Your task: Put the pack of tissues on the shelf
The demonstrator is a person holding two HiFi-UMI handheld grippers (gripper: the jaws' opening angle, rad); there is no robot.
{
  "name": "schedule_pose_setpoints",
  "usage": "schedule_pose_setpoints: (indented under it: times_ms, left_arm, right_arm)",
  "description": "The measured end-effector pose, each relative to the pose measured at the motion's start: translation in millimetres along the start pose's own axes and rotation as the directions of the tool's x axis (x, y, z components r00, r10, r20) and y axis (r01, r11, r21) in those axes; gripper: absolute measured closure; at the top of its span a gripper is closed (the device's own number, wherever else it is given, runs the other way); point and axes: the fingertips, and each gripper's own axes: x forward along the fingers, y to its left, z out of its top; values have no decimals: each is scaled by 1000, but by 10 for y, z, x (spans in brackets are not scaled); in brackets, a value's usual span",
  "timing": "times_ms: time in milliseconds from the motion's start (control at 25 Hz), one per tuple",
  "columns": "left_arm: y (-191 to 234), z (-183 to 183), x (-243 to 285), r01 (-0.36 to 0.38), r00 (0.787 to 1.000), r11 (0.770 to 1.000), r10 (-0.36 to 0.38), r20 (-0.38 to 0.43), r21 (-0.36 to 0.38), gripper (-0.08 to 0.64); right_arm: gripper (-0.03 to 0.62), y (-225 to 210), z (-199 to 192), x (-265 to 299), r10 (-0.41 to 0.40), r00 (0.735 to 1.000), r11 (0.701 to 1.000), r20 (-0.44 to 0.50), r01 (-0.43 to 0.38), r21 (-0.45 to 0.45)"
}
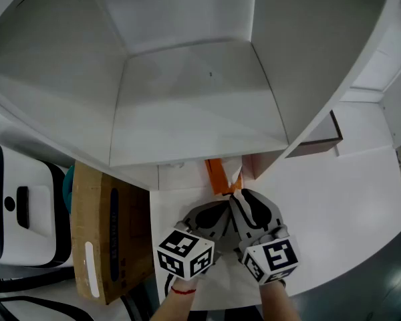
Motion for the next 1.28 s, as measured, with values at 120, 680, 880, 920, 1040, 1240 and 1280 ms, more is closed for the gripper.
schedule_pose_setpoints:
  times_ms: [120,680,880,920,1040,1240,1280]
  left_arm:
    - [42,19,11,-5,1000,1000,5,6,-6,557]
    - [217,208,194,18,1000,1000,-18,15,-15,555]
    - [253,264,259,24,1000,1000,-24,15,-12,557]
    - [254,275,260,26,1000,1000,-26,17,-14,557]
    - [248,297,214,35,999,999,-34,25,-25,555]
    - [289,338,113,23,998,999,-21,51,-35,557]
    - [305,341,95,18,998,999,-16,55,-36,557]
  right_arm:
    - [523,-4,-35,4,-1,1000,1000,-13,1,-4]
    - [549,-56,-138,73,1,999,1000,-48,0,24]
    - [551,-109,-145,119,-10,999,1000,-46,12,27]
    - [554,-121,-139,133,-14,999,1000,-44,15,25]
    - [563,-151,-125,189,-23,999,999,-44,24,21]
    - [566,-146,-150,339,-22,997,1000,-69,23,6]
    - [566,-139,-152,372,-23,997,1000,-73,24,3]
